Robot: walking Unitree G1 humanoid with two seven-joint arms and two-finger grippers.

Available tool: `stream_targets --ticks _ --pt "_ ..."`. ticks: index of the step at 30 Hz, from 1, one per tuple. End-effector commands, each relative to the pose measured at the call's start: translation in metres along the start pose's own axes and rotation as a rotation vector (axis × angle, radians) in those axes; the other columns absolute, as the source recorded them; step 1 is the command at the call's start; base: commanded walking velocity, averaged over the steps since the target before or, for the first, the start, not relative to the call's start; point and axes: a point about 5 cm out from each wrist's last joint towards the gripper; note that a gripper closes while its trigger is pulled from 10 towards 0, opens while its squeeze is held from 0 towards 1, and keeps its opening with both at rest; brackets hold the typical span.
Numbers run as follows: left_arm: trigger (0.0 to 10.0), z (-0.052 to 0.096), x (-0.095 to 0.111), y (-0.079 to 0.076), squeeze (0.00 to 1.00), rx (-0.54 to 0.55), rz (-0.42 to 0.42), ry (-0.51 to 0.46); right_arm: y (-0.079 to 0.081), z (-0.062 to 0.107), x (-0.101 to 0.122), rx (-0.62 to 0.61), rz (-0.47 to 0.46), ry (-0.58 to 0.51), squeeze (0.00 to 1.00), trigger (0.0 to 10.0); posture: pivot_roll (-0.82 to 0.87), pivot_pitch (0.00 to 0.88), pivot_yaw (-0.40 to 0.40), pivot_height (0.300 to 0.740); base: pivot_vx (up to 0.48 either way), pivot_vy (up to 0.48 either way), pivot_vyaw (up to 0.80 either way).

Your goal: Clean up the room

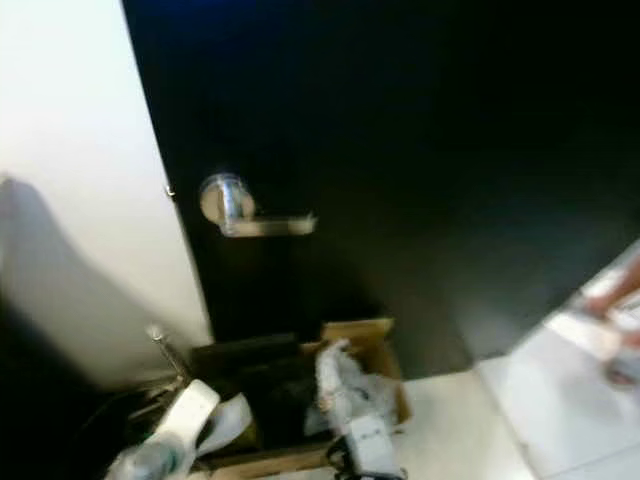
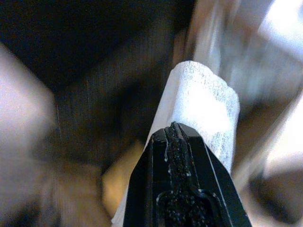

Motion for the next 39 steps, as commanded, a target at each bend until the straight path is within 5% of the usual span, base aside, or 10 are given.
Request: stream_targets --ticks 1,5,11,13,24,27,28,31,35,39 --pt "10.0 0.004 -0.007 -0.003 0.0 -0.038 -0.02 0.023 0.001 0.002 -0.003 -0.015 -0.043 -0.005 0.0 10.0 0.07 0.025 -0.026 0.74 0.0 0.0 0.0" --pt "10.0 -0.011 0.016 -0.02 0.0 -0.055 -0.102 -0.042 -0.02 0.008 -0.007 -0.107 -0.106 0.0 0.0 10.0 0.04 0.036 -0.014 0.74 0.0 0.0 0.0" --pt "10.0 -0.015 0.004 -0.03 0.03 -0.071 -0.176 0.037 -0.024 0.009 -0.007 -0.116 -0.094 -0.006 0.0 10.0 0.02 0.044 -0.007 0.74 0.0 0.0 0.0" --pt "10.0 -0.014 -0.002 -0.032 1.0 -0.06 -0.187 0.064 -0.024 0.009 -0.007 -0.116 -0.096 -0.012 0.0 10.0 0.02 0.044 -0.007 0.74 0.0 0.0 0.0" --pt "10.0 -0.016 0.007 -0.024 1.0 0.091 -0.066 0.009 -0.023 0.006 0.001 -0.111 -0.102 -0.041 0.0 10.0 0.02 0.064 -0.01 0.74 0.0 0.0 0.0" --pt "10.0 -0.014 0.007 -0.019 0.87 0.098 -0.077 0.01 -0.023 0.004 0.006 -0.105 -0.098 -0.056 0.0 10.0 0.03 0.072 -0.01 0.74 0.0 0.0 0.0" --pt "10.0 -0.012 0.008 -0.014 0.0 0.104 -0.085 0.002 -0.023 0.002 0.01 -0.094 -0.082 -0.074 0.0 10.0 0.03 0.079 -0.009 0.74 0.0 0.0 0.0" --pt "10.0 -0.007 0.011 -0.004 0.0 0.112 -0.088 -0.016 -0.022 0.0 0.018 -0.074 -0.048 -0.106 0.0 10.0 0.03 0.079 -0.009 0.74 0.0 0.0 0.0" --pt "10.0 0.045 0.022 0.032 0.0 0.006 0.048 -0.092 -0.016 -0.012 0.065 0.042 0.023 -0.266 0.0 10.0 0.05 0.099 0.003 0.74 0.0 0.0 0.0" --pt "10.0 0.069 0.019 0.037 0.0 -0.022 0.058 -0.089 -0.005 -0.018 0.078 0.111 0.072 -0.285 0.0 10.0 0.07 0.111 0.001 0.74 0.0 0.0 0.0"
Point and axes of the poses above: a point about 5 cm out from each wrist's last joint towards the gripper, its own z axis pointing back from the gripper into the wrist, its own x axis along the axis of the wrist's last joint, y = z × x, and after that the axes turned 7 degrees about z, right-handed
